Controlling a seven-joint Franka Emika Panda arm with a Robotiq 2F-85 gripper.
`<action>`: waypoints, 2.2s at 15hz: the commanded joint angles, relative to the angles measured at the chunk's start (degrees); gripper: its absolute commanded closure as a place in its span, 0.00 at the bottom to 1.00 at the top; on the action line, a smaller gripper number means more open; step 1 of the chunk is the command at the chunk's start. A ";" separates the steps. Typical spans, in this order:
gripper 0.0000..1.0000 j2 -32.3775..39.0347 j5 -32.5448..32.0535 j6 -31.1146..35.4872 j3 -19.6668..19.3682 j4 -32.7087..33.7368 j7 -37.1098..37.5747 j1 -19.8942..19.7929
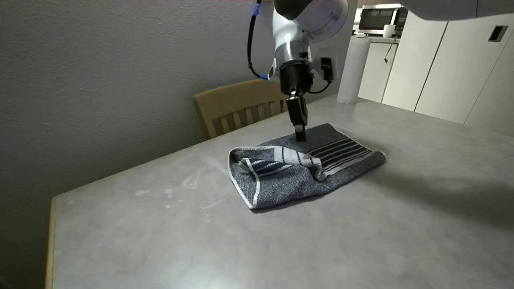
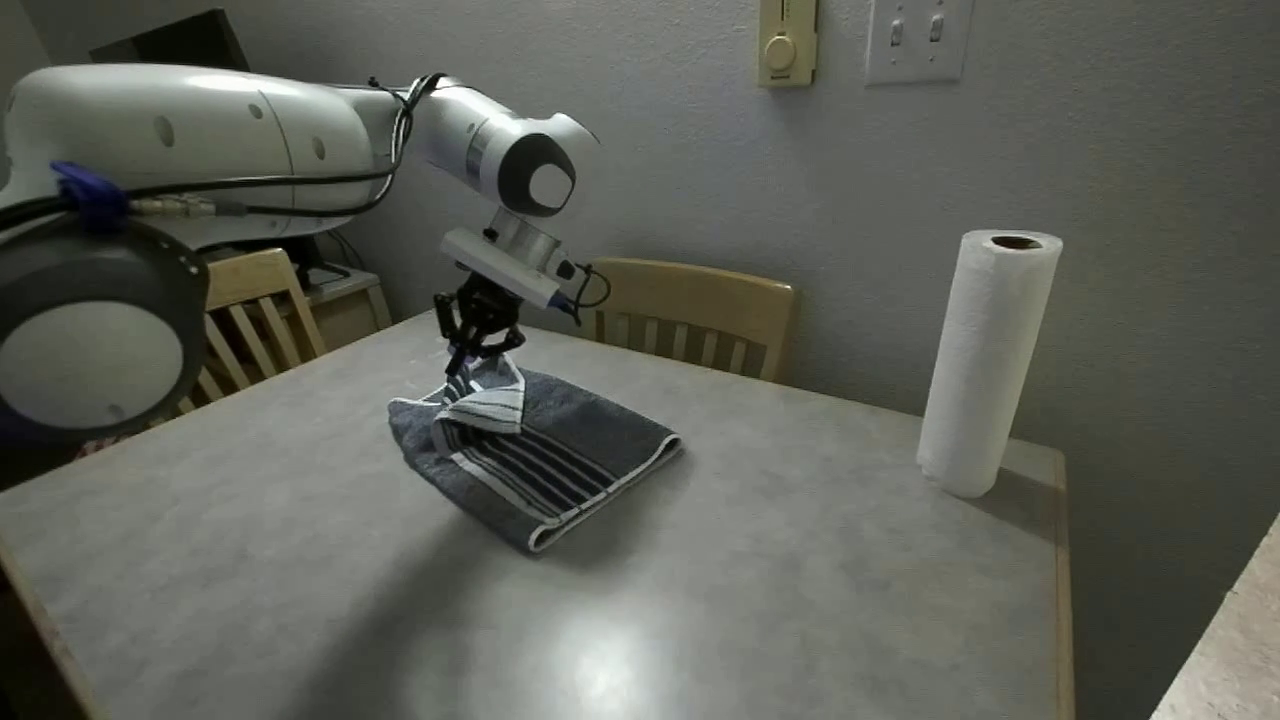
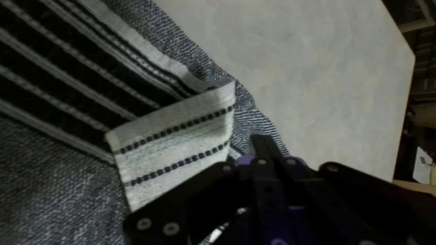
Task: Unfold the grey towel.
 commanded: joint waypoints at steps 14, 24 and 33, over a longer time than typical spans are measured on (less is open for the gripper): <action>1.00 5.69 0.23 7.90 -0.63 -0.69 3.88 -4.75; 1.00 5.83 6.55 7.83 4.27 -1.14 1.88 -6.32; 1.00 5.90 5.52 7.53 2.32 -0.89 6.61 -7.43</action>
